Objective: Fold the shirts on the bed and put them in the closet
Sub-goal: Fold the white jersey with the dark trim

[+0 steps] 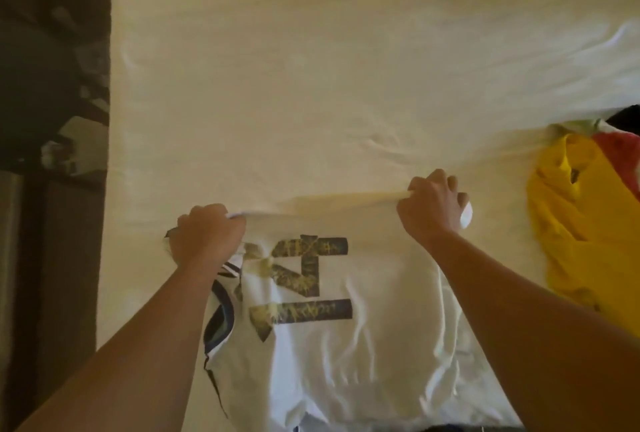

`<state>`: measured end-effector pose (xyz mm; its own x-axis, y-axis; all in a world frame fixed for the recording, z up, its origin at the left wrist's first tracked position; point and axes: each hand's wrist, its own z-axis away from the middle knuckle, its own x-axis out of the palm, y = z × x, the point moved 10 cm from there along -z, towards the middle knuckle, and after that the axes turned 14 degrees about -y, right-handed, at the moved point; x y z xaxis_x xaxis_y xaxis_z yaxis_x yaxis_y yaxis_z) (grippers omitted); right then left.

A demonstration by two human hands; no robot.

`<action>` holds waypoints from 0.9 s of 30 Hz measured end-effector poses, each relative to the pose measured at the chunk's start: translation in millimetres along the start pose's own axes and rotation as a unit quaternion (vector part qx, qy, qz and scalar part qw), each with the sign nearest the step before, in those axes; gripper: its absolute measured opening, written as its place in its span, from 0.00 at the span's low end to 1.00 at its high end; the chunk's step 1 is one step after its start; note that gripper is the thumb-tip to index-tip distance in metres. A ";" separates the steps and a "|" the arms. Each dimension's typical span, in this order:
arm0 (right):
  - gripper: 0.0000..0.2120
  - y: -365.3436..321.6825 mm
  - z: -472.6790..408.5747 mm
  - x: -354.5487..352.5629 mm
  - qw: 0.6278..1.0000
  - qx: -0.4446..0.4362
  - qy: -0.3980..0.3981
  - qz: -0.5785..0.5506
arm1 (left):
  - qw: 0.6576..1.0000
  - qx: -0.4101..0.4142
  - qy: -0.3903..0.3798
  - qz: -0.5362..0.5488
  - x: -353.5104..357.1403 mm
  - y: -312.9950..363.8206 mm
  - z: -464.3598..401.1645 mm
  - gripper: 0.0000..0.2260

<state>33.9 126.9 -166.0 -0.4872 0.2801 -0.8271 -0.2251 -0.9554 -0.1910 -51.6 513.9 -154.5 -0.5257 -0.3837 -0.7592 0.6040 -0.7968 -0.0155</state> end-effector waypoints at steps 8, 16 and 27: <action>0.10 -11.3 -89.0 14.3 0.997 -0.001 -0.006 0.078 | 0.994 -0.032 0.102 0.019 -14.9 35.6 -69.9 0.12; 0.24 47.6 -105.4 38.9 0.970 0.154 0.029 -0.187 | 0.994 0.032 0.099 -0.042 43.1 91.2 -76.4 0.38; 0.15 81.0 -112.2 48.2 0.904 0.143 0.069 -0.397 | 0.998 0.036 -0.019 0.038 81.2 105.3 -113.1 0.19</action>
<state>86.9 52.6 -280.6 0.0294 0.8344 -0.5504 -0.6762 -0.3889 -0.6257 37.0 451.6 -291.4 -0.5033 -0.4612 -0.7307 0.5997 -0.7952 0.0889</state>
